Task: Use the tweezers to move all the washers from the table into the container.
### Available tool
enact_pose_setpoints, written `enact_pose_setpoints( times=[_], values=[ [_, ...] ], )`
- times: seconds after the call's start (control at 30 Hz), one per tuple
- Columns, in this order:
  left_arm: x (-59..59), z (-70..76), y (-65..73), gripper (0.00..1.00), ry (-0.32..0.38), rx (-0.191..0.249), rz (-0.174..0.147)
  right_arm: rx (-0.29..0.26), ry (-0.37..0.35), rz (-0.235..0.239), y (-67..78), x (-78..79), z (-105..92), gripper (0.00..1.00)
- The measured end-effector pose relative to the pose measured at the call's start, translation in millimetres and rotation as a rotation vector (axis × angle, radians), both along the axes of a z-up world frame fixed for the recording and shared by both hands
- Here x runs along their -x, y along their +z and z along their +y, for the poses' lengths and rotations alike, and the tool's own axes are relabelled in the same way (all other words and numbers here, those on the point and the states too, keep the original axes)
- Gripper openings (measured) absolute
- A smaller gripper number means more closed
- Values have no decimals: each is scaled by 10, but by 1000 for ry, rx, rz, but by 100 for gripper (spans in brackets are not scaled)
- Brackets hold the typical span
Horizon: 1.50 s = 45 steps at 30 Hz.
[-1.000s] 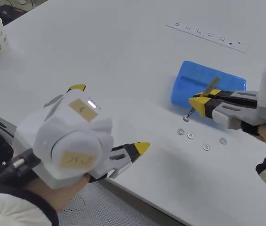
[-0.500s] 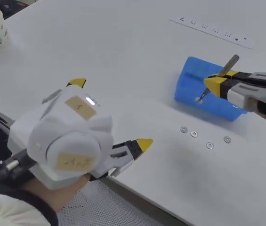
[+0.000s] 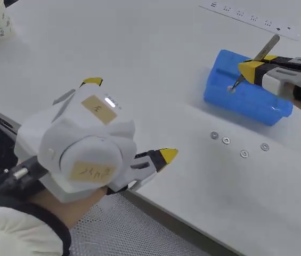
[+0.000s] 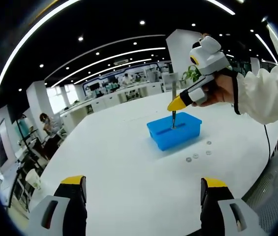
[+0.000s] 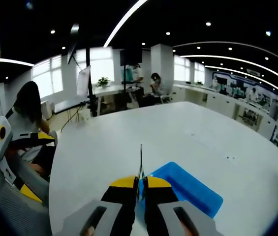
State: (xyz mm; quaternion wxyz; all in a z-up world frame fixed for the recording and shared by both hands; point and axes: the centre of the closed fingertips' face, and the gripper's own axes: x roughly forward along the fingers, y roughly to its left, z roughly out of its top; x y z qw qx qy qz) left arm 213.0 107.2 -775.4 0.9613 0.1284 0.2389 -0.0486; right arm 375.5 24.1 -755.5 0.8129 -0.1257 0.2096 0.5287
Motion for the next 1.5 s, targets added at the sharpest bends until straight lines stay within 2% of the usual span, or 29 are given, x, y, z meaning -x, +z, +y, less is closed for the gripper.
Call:
enact_pose_setpoints(
  times=[0.07, 0.3, 0.6, 0.77, 1.0, 1.13, 1.33, 1.5],
  values=[
    [1, -3, -10, 99, -2, -4, 5, 11, -18, -10, -47, -48, -14, 1],
    [5, 4, -28, 99, 0, -15, 16, 6, -49, -2, -148, -180, -11, 1],
    [6, 5, -50, 98, -2, -22, 29, 10, -74, -5, -332, -304, 99, 2],
    [11, 0, -67, 97, -6, -27, 39, 15, -79, -24, -389, -336, 159, 2],
    [11, 21, -70, 96, 5, -28, 44, 19, -98, -22, -478, -388, 216, 2],
    [9, 21, -72, 96, 5, -27, 44, 24, -122, -9, -542, -436, 208, 2],
    [13, 14, -103, 95, 0, -31, 59, 21, -134, -1, -557, -437, 207, 2],
    [9, 38, -87, 95, 13, -34, 52, 20, -135, 17, -603, -439, 215, 2]
  ],
)
